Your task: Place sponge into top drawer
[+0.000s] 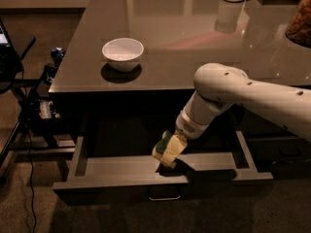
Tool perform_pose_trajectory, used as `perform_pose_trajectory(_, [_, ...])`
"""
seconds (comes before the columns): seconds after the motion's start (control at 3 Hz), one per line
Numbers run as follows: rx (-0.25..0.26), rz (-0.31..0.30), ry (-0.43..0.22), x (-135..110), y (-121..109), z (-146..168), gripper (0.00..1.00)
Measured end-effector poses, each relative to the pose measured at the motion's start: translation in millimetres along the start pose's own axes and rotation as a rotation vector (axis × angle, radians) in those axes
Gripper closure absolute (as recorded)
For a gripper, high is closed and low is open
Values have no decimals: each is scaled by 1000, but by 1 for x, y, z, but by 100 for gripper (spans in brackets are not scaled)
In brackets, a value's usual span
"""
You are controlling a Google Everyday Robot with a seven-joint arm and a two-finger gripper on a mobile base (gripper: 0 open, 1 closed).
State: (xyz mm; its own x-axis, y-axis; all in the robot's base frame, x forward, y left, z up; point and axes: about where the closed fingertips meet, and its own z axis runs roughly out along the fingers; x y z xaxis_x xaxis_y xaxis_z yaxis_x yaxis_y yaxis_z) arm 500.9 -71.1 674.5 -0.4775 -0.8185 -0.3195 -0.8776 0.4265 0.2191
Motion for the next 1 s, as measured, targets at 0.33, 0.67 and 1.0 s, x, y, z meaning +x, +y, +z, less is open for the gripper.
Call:
perform_pose_trajectory(0.33, [24,17,-20,-10,-11,7,100])
perform_pose_trajectory(0.67, [60,28,-30,-17,-20,12,100])
perform_pose_trajectory(1.0, [94,59,-23,-16,-27,23,100])
